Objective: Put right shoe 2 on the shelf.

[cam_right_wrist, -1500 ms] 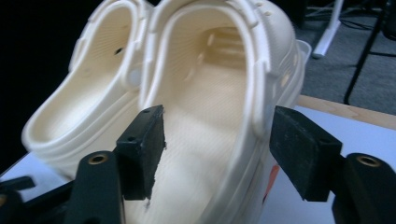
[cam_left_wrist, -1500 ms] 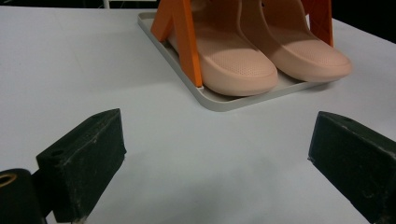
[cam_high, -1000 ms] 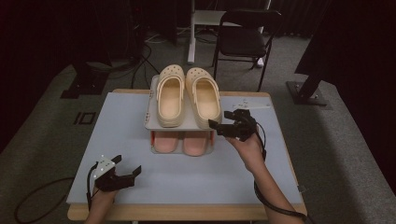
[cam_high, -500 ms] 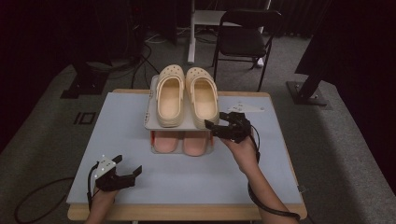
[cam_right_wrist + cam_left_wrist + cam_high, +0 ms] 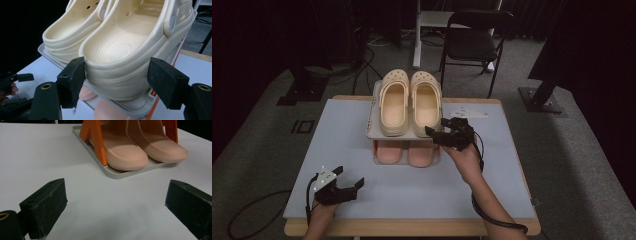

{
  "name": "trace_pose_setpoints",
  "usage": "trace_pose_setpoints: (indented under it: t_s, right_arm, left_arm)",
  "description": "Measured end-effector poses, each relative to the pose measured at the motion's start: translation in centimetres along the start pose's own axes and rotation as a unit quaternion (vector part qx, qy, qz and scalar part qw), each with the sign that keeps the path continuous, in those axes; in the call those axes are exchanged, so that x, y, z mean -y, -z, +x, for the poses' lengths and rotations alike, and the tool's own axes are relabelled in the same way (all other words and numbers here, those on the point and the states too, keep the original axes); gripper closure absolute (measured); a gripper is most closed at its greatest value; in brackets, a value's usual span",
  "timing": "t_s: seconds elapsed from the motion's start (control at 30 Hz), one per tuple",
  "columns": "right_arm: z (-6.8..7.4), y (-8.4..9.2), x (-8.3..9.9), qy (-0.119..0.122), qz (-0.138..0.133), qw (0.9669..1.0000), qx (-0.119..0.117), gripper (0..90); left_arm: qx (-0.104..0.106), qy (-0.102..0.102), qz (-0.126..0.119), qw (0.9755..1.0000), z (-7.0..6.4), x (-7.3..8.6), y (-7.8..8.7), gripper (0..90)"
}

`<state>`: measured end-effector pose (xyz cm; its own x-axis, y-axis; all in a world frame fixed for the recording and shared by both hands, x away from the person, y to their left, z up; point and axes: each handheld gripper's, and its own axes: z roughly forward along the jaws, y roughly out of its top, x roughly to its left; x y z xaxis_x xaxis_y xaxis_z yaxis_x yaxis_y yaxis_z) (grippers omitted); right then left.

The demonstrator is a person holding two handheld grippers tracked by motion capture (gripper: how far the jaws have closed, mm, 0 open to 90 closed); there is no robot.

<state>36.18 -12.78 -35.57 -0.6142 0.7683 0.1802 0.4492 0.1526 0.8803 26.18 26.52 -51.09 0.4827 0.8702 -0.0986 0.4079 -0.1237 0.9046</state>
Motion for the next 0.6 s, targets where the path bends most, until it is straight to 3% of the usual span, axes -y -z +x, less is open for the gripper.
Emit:
trace_pose_setpoints:
  t_s: [0.1, 0.2, 0.43, 0.47, 0.5, 0.6]
  right_arm:
    - [0.1, -0.4, -0.2, -0.006, 0.001, 0.9999, -0.01, 29.3]
    - [0.3, -0.6, -0.4, 0.002, 0.002, 1.0, -0.002, 28.5]
    - [-0.4, -0.7, -0.5, 0.009, 0.001, 0.9999, -0.009, 19.5]
    - [-0.5, -0.7, -0.2, 0.035, 0.003, 0.9994, 0.001, 12.0]
    - [-0.5, -0.7, 0.0, 0.043, 0.002, 0.9991, 0.005, 13.0]
    - [-0.8, -0.3, 0.3, 0.038, -0.008, 0.9993, 0.003, 12.6]
  left_arm:
    - [0.0, -0.001, 0.002, 1.0, 0.0, 0.0, 0.0, 3.6]
    - [-0.001, 0.0, 0.002, 1.0, 0.1, 0.0, 0.0, 3.6]
    - [-0.003, 0.003, -0.001, 1.0, 0.2, 0.1, 0.1, 3.6]
    - [-0.003, 0.005, -0.001, 1.0, 0.2, 0.1, 0.1, 3.6]
    - [-0.004, 0.005, -0.001, 1.0, 0.2, 0.1, 0.1, 3.6]
    - [-0.002, 0.003, 0.001, 1.0, 0.2, 0.1, 0.1, 3.6]
